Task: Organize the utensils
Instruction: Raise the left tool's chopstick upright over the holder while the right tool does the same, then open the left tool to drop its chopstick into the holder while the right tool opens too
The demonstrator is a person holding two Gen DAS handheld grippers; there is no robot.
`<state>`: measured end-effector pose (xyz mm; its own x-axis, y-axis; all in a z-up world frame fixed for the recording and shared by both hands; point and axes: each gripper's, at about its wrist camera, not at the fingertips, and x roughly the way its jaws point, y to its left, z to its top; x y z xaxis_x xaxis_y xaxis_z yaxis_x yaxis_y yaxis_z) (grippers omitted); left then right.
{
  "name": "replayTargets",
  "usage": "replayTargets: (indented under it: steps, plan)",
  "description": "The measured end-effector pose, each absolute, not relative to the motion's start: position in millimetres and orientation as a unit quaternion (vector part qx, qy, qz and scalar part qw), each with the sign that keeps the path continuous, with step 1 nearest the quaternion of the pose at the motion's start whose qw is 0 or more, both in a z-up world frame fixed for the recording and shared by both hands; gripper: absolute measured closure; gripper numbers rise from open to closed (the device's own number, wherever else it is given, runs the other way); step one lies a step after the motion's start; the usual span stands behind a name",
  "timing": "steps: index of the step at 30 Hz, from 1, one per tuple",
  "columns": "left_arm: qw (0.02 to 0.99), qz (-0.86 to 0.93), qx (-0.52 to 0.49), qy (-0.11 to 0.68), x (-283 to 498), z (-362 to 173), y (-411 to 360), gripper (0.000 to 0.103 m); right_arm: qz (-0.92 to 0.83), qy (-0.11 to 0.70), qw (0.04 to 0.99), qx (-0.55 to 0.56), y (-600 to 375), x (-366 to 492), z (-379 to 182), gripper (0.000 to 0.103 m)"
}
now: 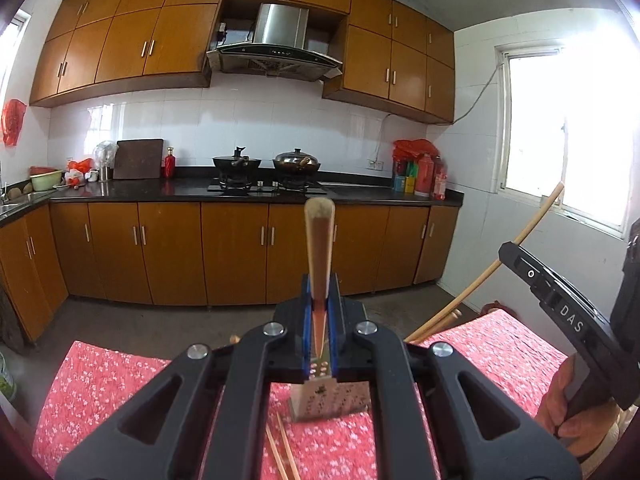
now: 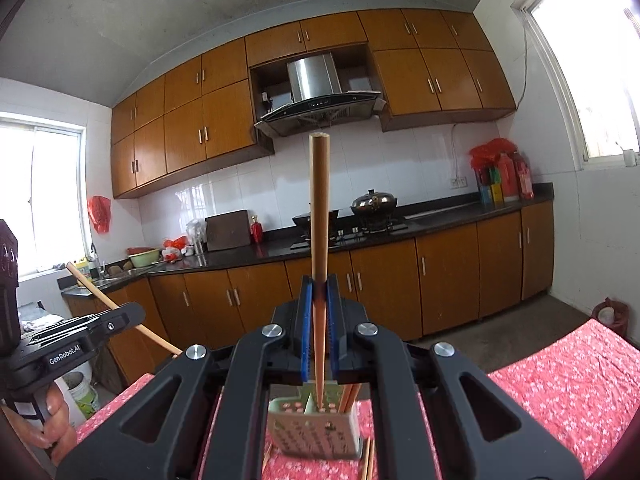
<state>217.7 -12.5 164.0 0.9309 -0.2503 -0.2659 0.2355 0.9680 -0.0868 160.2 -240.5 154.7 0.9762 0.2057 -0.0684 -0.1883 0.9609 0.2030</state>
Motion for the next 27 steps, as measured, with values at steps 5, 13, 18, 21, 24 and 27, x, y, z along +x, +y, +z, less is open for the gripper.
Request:
replayTargets:
  steps: [5, 13, 18, 21, 24, 27]
  plan:
    - [0.983, -0.113, -0.018, 0.146, 242, 151, -21, 0.095, 0.093, 0.061, 0.989, 0.098, -234, 184, 139, 0.095]
    - [0.973, -0.115, -0.028, 0.197, 274, 119, -24, 0.095, 0.091, 0.112, 0.986, 0.081, -223, 204, 110, 0.095]
    - [0.969, -0.114, -0.038, 0.215, 281, 111, -19, 0.094, 0.092, 0.13, 0.983, 0.087, -227, 207, 109, 0.094]
    - [0.97, -0.112, -0.045, 0.211, 278, 115, -14, 0.092, 0.089, 0.128, 0.984, 0.086, -228, 204, 112, 0.088]
    - [0.972, -0.106, -0.049, 0.202, 272, 120, -8, 0.087, 0.085, 0.12, 0.985, 0.086, -231, 196, 118, 0.075]
    - [0.975, -0.096, -0.059, 0.191, 259, 127, 3, 0.085, 0.08, 0.113, 0.987, 0.084, -235, 182, 124, 0.075]
